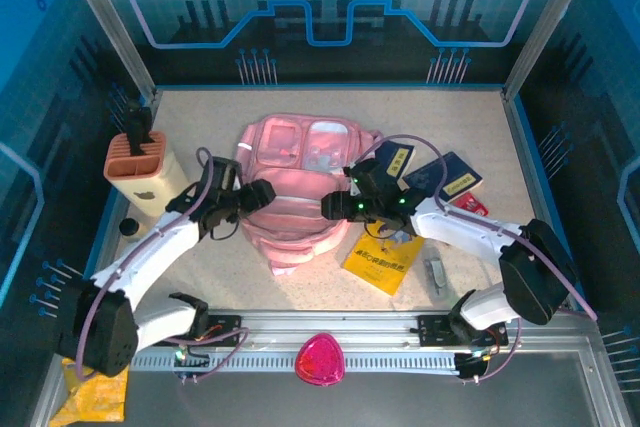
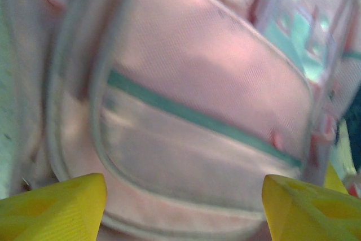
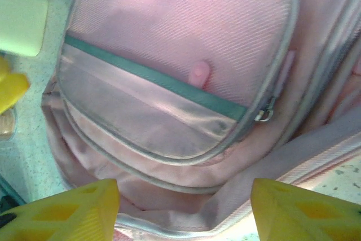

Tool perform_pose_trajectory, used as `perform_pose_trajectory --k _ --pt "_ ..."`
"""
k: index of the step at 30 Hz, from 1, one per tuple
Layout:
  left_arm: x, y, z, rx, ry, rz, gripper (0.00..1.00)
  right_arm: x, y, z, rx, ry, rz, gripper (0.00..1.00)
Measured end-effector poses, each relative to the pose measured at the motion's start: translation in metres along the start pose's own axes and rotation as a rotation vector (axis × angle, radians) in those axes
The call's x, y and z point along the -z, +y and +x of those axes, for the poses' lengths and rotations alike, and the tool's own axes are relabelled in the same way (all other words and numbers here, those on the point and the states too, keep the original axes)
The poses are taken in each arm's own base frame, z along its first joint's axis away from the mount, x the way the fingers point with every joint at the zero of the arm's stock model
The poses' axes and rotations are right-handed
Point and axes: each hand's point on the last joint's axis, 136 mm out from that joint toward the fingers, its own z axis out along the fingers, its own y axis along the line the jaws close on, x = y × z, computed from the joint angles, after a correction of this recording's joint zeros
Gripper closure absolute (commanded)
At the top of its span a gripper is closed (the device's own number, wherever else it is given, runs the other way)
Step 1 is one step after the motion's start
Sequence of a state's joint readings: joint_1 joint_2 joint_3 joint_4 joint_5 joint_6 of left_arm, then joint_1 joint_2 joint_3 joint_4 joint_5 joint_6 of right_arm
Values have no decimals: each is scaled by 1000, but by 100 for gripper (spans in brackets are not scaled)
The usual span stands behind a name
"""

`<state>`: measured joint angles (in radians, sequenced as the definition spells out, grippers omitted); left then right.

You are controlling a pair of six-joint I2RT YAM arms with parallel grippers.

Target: Pack the student bag

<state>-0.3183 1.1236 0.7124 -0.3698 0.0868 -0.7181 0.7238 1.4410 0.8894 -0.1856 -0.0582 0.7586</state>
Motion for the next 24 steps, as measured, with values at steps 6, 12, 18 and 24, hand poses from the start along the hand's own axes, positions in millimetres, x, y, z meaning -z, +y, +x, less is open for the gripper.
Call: perform_pose_trajectory --k 6,12,18,24 --pt "11 -35 68 -43 115 104 34 -6 -25 2 -26 26 53 40" --pt "-2 -66 126 -65 227 161 35 2 -59 -24 -97 -25 102 38" --pt "-50 -86 166 -85 317 158 36 9 -81 -40 -136 -63 134 38" --pt "-71 -106 155 -71 301 202 36 13 -86 -43 -137 -58 142 36"
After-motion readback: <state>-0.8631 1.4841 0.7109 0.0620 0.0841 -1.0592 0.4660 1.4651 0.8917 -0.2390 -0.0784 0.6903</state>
